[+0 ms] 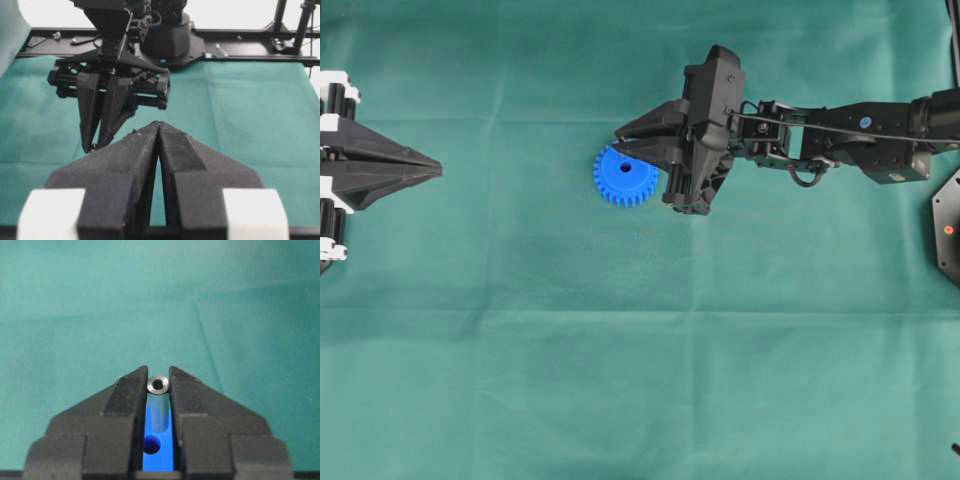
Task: Insert the shaft placed at a random location into the center hole of the medium gear at another random location.
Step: 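Align and lower the shaft into the gear's center hole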
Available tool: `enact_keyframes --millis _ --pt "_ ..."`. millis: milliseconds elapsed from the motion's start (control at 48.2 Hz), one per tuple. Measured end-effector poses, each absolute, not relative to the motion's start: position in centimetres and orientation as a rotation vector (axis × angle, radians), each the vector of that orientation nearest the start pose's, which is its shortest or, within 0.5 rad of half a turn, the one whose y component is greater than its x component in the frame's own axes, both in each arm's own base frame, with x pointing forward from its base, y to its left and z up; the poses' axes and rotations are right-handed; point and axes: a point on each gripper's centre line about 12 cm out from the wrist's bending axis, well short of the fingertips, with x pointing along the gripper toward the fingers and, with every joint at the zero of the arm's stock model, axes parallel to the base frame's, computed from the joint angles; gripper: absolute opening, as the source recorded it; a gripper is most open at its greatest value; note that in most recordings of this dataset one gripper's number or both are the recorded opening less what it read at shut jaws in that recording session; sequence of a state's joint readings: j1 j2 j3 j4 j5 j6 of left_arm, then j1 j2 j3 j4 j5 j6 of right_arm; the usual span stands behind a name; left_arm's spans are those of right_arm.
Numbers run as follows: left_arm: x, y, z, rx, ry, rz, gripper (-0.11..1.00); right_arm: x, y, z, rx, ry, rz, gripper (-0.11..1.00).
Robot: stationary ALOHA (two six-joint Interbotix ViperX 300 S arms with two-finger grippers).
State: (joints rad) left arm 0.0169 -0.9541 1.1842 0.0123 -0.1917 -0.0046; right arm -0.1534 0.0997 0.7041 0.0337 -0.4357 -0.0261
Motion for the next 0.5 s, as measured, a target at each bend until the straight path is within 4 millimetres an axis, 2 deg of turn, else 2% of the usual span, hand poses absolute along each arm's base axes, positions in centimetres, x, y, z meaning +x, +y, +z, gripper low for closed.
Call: enact_keyframes --millis 332,498 --pt "19.99 0.31 27.62 0.007 0.038 0.014 0.0 40.25 -6.21 16.07 0.03 0.368 -0.163 0.13" --pt "20.0 0.31 27.7 0.009 0.035 0.014 0.0 40.33 -6.16 15.14 0.033 0.39 -0.162 0.13"
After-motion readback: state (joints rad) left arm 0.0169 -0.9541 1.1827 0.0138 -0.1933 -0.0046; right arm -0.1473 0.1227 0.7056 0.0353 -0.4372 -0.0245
